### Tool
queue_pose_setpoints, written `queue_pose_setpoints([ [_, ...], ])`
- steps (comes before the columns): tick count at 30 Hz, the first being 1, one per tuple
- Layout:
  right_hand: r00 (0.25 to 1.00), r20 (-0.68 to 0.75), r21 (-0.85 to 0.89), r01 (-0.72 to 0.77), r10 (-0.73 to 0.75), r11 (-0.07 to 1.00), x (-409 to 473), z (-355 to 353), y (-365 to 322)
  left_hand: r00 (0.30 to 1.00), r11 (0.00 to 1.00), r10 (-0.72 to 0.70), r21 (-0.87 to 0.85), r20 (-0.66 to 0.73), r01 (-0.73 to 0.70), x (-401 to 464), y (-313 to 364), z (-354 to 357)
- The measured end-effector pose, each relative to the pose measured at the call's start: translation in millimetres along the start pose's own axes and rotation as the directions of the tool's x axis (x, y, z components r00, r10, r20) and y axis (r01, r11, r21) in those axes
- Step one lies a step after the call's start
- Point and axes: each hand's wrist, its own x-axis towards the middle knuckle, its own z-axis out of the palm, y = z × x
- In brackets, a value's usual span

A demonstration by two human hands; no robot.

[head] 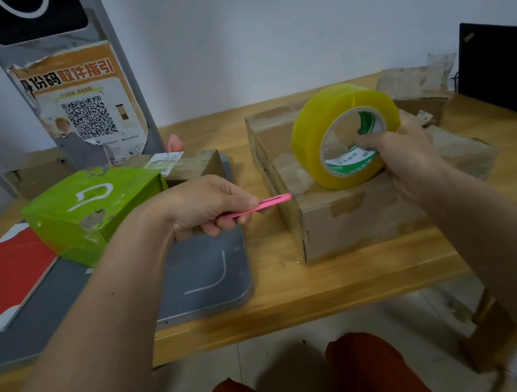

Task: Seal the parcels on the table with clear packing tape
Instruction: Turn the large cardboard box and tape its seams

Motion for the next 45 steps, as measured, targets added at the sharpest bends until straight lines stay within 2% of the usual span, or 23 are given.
queue_pose_setpoints([
  [3, 0.999, -0.024, 0.009, -0.034, 0.034, 0.999, 3.0, -2.0, 1.4, 0.997, 0.997, 0.028, 0.068, 0.067, -0.033, -6.0, 2.4, 7.5],
  [5, 0.998, -0.035, 0.018, -0.058, 0.058, 0.998, 4.7, -2.9, 1.2, 0.999, 0.998, 0.051, 0.045, -0.009, -0.050, -6.7, -0.5, 8.3],
  [8, 0.996, -0.044, 0.031, -0.075, 0.077, 0.997, 5.2, -3.2, 0.9, 0.976, 0.991, 0.072, -0.094, -0.204, -0.093, -7.4, -18.2, 2.0],
  [11, 0.996, -0.051, 0.040, -0.067, 0.069, 0.997, 3.8, -1.8, 0.6, 0.853, 0.971, -0.040, -0.221, -0.520, -0.090, -3.7, -49.9, 2.7],
  [14, 0.995, -0.064, 0.052, -0.068, 0.071, 0.996, 4.1, -1.5, 0.8, 0.689, 0.982, -0.170, -0.062, -0.704, 0.179, 9.3, -87.5, 17.3],
  [16, 0.995, -0.065, 0.052, -0.075, 0.079, 0.996, 4.6, -1.4, 1.6, 0.613, 0.935, -0.124, 0.115, -0.780, 0.336, 13.8, -104.6, 28.6],
  [19, 0.993, -0.067, 0.072, -0.096, 0.100, 0.993, 4.5, -1.5, 2.4, 0.570, 0.763, -0.023, 0.354, -0.821, 0.541, 13.8, -104.9, 41.9],
  [21, 0.994, -0.062, 0.080, -0.082, 0.087, 0.993, 3.2, -0.9, 0.9, 0.553, 0.658, -0.012, 0.410, -0.833, 0.632, 13.9, -94.5, 48.8],
  [22, 0.996, -0.062, 0.081, -0.065, 0.070, 0.995, 2.3, -1.0, 0.1, 0.552, 0.671, 0.016, 0.418, -0.834, 0.612, 13.5, -87.4, 52.5],
  [23, 0.997, -0.063, 0.080, -0.049, 0.054, 0.996, 1.8, -1.5, -0.4, 0.566, 0.729, 0.088, 0.440, -0.820, 0.524, 13.1, -78.6, 58.0],
  [25, 0.997, -0.063, 0.078, -0.038, 0.043, 0.996, 1.5, -2.2, -0.2, 0.621, 0.825, 0.318, 0.532, -0.716, 0.190, 13.3, -57.1, 74.8],
  [26, 0.997, -0.061, 0.079, -0.039, 0.044, 0.996, 1.4, -2.3, -0.1, 0.648, 0.816, 0.422, 0.578, -0.634, 0.034, 14.0, -44.0, 86.0],
  [28, 0.997, -0.057, 0.084, -0.042, 0.047, 0.996, 1.5, -2.1, 0.6, 0.700, 0.746, 0.532, 0.655, -0.477, -0.120, 20.6, -24.6, 103.7],
  [30, 0.997, -0.063, 0.096, -0.039, 0.045, 0.995, 1.9, -1.9, 1.3, 0.747, 0.714, 0.524, 0.689, -0.409, -0.123, 30.2, -14.8, 109.9],
  [34, 0.996, -0.060, 0.123, -0.056, 0.064, 0.991, 3.1, -1.3, 3.3, 0.796, 0.624, 0.466, 0.781, -0.386, 0.013, 43.9, 1.7, 109.0],
  [36, 0.996, -0.057, 0.126, -0.059, 0.067, 0.990, 3.7, -1.0, 3.6, 0.824, 0.635, 0.413, 0.771, -0.388, 0.045, 48.8, 6.6, 111.1],
  [38, 0.995, -0.062, 0.146, -0.067, 0.077, 0.987, 3.2, -1.5, 1.9, 0.846, 0.781, 0.341, 0.624, -0.409, -0.013, 48.5, 8.5, 113.1],
  [40, 0.993, -0.070, 0.194, -0.083, 0.098, 0.978, 3.6, -3.6, -0.7, 0.819, 0.933, 0.282, 0.343, -0.500, -0.111, 43.8, 13.7, 113.7],
  [42, 0.989, -0.056, 0.258, -0.120, 0.139, 0.959, 2.6, -6.9, -5.2, 0.788, 0.966, 0.255, 0.178, -0.561, -0.186, 37.7, 25.6, 112.7],
  [45, 0.983, 0.001, 0.340, -0.170, 0.181, 0.925, -1.7, -13.2, -14.5, 0.812, 0.945, 0.242, -0.060, -0.532, -0.321, 36.7, 37.7, 103.7],
])
